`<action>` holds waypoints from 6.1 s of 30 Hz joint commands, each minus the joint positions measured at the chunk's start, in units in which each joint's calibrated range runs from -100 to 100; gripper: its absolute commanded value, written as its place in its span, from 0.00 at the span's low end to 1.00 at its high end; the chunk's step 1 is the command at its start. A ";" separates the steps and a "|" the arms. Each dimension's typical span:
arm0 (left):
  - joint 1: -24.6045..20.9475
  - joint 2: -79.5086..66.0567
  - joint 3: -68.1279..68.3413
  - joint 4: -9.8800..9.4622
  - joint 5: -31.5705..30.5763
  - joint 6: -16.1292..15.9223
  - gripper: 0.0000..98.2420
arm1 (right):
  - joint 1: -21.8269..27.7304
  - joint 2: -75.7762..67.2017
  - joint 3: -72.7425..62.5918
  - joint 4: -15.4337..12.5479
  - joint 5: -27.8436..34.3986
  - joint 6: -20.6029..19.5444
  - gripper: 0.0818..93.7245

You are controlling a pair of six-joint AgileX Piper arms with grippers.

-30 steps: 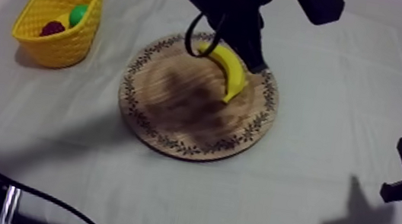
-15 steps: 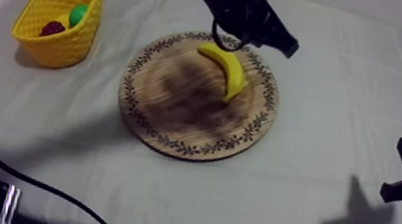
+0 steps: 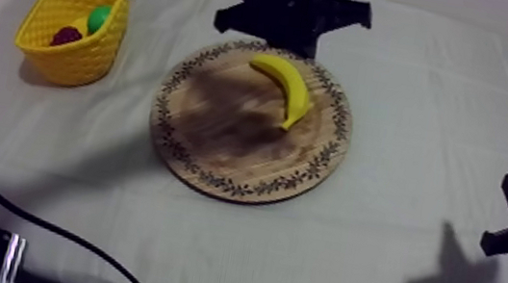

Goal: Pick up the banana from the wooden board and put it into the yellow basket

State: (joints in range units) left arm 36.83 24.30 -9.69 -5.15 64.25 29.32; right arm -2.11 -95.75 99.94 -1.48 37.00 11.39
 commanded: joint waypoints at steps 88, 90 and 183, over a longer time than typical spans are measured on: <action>-0.67 25.69 -11.76 -8.32 -12.09 17.51 0.63 | -0.03 0.00 -0.05 -0.01 0.02 0.02 0.00; -0.86 26.00 -11.71 -9.39 -12.13 17.92 0.63 | -0.03 0.00 -0.05 -0.01 0.02 0.02 0.00; -14.81 -28.06 34.36 -9.79 -8.47 7.02 0.00 | -0.18 0.00 -0.05 -0.01 0.02 0.02 0.00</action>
State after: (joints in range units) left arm 23.30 -2.45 23.20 -14.97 55.66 36.96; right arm -2.28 -95.75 99.94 -1.48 37.00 11.39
